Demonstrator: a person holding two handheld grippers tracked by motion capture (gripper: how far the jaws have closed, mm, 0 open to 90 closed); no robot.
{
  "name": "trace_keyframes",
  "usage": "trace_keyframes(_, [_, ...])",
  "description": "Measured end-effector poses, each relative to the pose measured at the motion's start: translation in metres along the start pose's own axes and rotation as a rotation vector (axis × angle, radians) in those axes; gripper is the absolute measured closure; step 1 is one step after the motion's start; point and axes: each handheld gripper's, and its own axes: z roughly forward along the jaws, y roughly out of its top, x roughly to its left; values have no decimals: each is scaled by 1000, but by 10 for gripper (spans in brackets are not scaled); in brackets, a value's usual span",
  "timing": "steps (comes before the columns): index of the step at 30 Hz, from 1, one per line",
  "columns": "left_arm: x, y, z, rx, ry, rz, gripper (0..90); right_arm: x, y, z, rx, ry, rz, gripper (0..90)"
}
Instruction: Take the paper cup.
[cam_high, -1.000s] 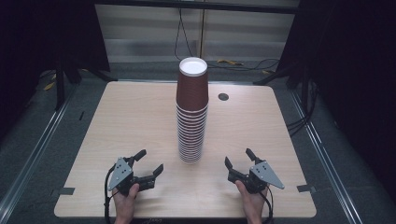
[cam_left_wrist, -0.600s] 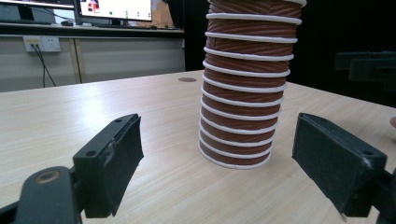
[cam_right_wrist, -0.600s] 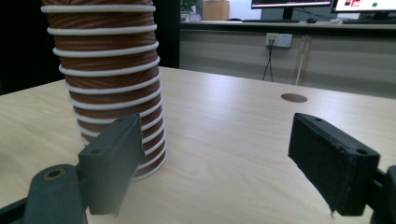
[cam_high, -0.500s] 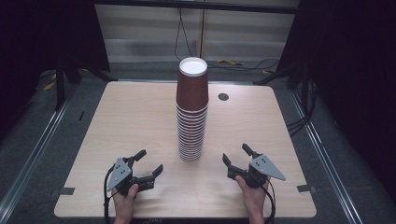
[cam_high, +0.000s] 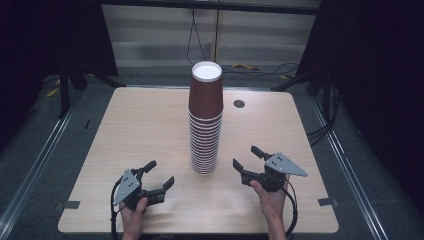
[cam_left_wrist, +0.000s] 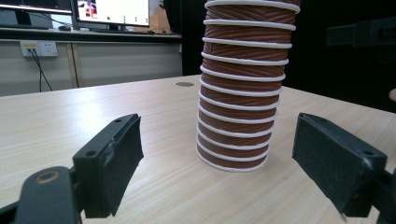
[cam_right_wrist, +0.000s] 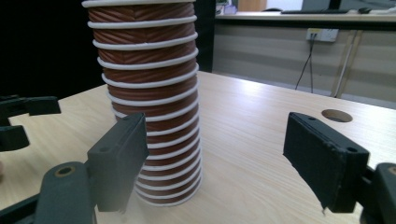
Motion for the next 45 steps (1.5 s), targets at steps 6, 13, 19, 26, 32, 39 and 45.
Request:
trace_keyframes(6, [-1,0,0,7,5,7,156,4,22,7,2,77,3,226])
trace_keyframes(13, [-2,0,1,11,3,2,156,8,47,14,12,107,-9,211])
trace_keyframes(19, [-1,0,1,14,-3,6,156,9,67,18,23,123,-46,168])
trace_keyframes(26, [-1,0,1,9,-1,1,156,2,97,17,12,153,-53,145])
trace_keyframes(32, [-1,0,0,6,-3,9,156,2,109,19,6,159,-58,139])
trace_keyframes(39, [-1,0,0,2,-9,0,156,1,127,26,-10,212,-48,135])
trace_keyframes(45, [-1,0,0,0,-11,-1,156,0,140,29,-13,247,-50,140])
